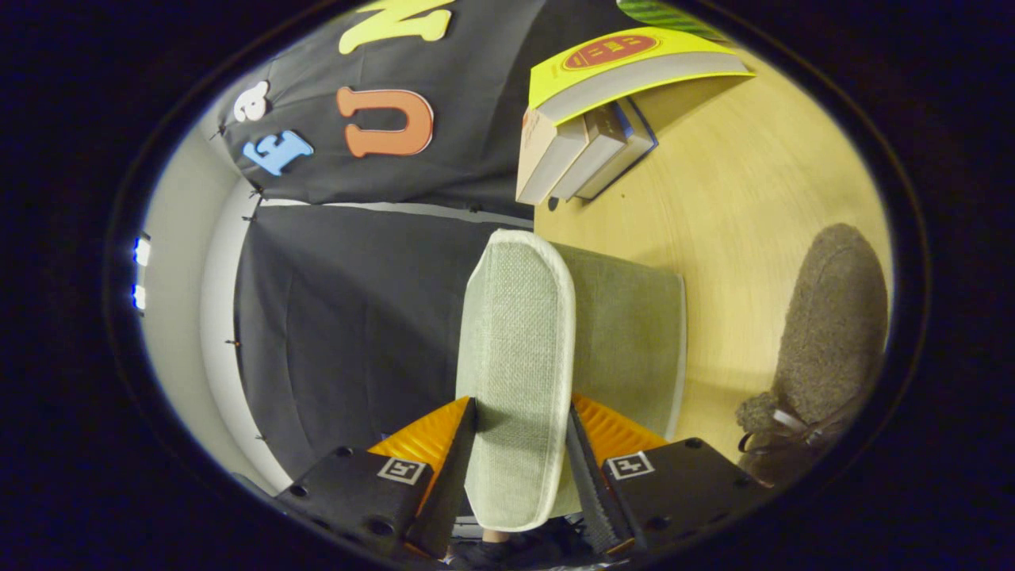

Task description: Open the storage box then place both shoes into the box .Put the left shoe in first, then the right shoe, with the right side of both shoes facing outward in a uniform manner.

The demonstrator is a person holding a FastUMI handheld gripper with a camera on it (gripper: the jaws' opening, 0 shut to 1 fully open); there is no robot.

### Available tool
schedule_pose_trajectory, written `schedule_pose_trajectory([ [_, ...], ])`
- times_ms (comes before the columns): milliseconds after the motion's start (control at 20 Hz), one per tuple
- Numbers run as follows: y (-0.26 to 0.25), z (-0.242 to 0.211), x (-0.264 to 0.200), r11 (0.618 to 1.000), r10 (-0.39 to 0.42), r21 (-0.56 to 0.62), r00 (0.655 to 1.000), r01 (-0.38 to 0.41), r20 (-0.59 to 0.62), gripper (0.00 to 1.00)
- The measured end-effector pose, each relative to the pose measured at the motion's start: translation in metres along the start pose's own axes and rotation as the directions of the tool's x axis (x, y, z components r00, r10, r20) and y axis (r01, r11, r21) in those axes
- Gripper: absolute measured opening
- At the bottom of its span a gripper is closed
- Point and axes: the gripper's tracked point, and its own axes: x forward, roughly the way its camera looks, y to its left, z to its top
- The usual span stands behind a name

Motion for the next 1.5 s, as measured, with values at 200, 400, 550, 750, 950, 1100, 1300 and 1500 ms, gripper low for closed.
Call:
schedule_pose_trajectory([
  [200,0.005,0.000,-0.012,0.999,-0.030,-0.044,0.999,0.031,0.036,0.54],
  [400,0.018,-0.005,-0.020,0.994,-0.051,-0.092,0.996,0.057,0.071,0.25],
  [550,0.028,-0.005,-0.023,0.989,-0.096,-0.103,0.990,0.107,0.104,0.08],
  [750,0.059,-0.010,-0.028,0.980,-0.121,-0.144,0.984,0.140,0.130,0.06],
  [950,0.101,-0.013,-0.028,0.972,-0.127,-0.176,0.979,0.155,0.157,0.06],
  [1100,0.132,-0.017,-0.019,0.954,-0.166,-0.219,0.970,0.203,0.175,0.06],
  [1300,0.171,-0.026,0.011,0.924,-0.224,-0.274,0.958,0.267,0.176,0.06],
  [1500,0.203,-0.035,0.048,0.878,-0.296,-0.343,0.942,0.333,0.156,0.08],
])
